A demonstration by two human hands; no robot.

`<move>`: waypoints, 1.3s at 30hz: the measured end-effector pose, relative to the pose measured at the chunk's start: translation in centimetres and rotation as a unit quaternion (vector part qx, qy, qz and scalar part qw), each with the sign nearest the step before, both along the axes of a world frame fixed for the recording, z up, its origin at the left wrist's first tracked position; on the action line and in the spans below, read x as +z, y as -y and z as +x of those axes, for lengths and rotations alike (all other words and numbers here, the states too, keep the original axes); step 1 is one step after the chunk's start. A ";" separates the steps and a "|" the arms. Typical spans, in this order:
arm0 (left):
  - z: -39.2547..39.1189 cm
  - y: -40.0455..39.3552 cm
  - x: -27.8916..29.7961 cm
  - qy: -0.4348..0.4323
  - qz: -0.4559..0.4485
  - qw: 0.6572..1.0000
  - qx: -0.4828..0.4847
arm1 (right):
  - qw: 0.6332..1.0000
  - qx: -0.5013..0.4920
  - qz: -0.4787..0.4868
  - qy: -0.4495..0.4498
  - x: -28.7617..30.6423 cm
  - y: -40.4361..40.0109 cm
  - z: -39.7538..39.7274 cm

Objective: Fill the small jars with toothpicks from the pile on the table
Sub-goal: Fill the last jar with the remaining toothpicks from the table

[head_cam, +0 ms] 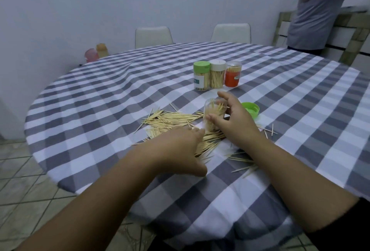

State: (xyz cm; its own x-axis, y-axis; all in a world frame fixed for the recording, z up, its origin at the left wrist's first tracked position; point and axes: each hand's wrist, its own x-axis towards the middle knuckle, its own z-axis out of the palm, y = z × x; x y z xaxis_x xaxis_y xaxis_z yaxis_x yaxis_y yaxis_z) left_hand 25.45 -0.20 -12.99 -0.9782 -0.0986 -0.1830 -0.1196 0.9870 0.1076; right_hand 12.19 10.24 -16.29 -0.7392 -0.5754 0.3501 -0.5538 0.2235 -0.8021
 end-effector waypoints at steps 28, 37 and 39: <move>-2.9 2.6 -2.8 -0.230 -0.026 0.968 0.096 | 0.997 -0.067 -0.041 0.007 0.0 -0.7 -0.7; -4.7 4.3 -0.2 -0.406 0.403 0.800 0.179 | 0.999 -0.021 -0.023 0.020 -0.5 -0.5 -0.6; -5.4 4.2 0.6 -0.429 0.488 0.741 0.173 | 1.000 -0.012 -0.022 0.018 -0.5 -0.4 -0.5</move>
State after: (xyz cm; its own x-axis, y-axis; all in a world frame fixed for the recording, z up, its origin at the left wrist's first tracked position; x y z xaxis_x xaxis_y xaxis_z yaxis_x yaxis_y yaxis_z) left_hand 20.07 -4.39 -12.40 -0.7231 -0.6006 0.3412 0.1776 0.3158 0.9321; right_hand 11.70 10.65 -16.81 -0.7658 -0.5414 0.3471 -0.5184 0.2004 -0.8313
